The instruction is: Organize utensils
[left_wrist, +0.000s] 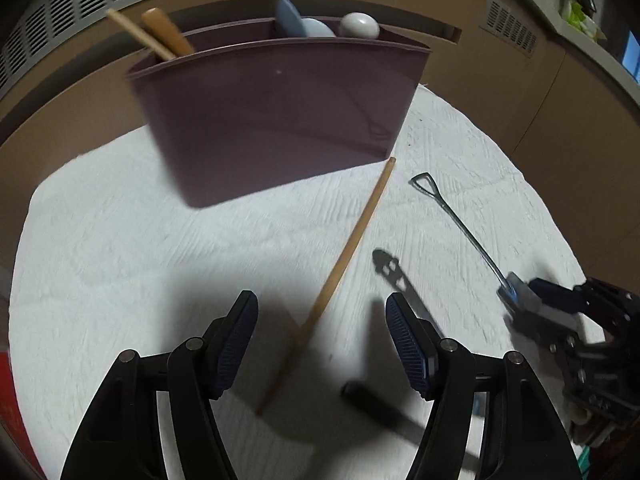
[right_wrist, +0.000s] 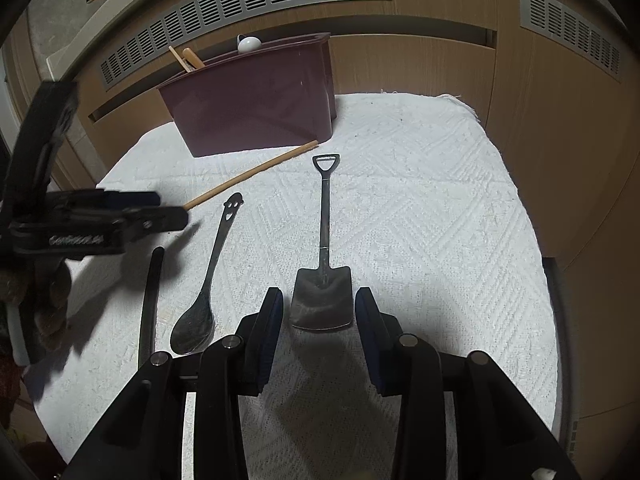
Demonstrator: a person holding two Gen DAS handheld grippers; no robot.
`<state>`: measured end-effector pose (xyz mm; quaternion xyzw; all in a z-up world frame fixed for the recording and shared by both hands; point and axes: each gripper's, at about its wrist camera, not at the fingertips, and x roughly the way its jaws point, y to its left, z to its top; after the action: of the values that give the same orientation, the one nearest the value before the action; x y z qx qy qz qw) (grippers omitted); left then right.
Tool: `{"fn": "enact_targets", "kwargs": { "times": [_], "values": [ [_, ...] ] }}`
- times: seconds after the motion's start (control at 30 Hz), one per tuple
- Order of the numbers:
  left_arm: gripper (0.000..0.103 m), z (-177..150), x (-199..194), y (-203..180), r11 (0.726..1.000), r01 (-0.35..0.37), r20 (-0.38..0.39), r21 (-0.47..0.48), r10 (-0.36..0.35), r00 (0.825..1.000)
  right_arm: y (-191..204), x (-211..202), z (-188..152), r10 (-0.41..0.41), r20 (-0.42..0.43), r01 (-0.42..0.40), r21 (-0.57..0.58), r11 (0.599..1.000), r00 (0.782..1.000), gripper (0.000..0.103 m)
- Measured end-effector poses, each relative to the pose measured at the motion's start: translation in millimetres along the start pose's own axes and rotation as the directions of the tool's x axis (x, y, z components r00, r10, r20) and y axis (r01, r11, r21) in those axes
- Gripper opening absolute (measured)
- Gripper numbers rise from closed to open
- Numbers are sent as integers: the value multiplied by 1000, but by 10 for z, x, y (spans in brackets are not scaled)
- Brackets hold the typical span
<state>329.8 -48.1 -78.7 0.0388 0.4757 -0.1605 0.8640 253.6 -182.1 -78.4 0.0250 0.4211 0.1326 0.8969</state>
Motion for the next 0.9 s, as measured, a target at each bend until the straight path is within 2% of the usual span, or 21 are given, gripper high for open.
{"fn": "enact_targets", "kwargs": {
  "times": [0.17,0.33,0.4,0.57,0.63,0.7,0.73,0.77,0.9],
  "values": [
    [67,138,151,-114,999,-16,-9,41,17,1000,-10,-2,5,8,-1,-8,2,1000,1000,36],
    [67,235,182,-178,997,67,-12,36,-67,998,-9,4,12,17,-3,-17,0,1000,1000,38],
    [63,294,226,-199,995,92,-17,31,-91,996,-2,7,13,17,-4,-17,-3,1000,1000,40],
    [60,391,284,-190,996,80,-54,45,-77,996,9,12,14,33,-9,-33,-7,999,999,44],
    [51,392,287,-233,995,32,-59,89,-27,998,-6,19,19,58,-12,-59,-3,998,998,47],
    [35,419,304,-273,994,-3,-50,106,8,999,-34,21,24,85,-17,-85,9,996,996,51],
    [26,421,291,-257,995,2,-47,95,3,999,-50,23,27,104,-19,-104,20,994,994,52],
    [10,421,277,-239,997,-5,-44,83,9,999,-70,24,29,126,-21,-125,32,992,992,55],
    [7,279,169,-101,1000,12,-32,11,-12,999,-149,23,19,201,-28,-198,87,976,979,61]
  ]
}}
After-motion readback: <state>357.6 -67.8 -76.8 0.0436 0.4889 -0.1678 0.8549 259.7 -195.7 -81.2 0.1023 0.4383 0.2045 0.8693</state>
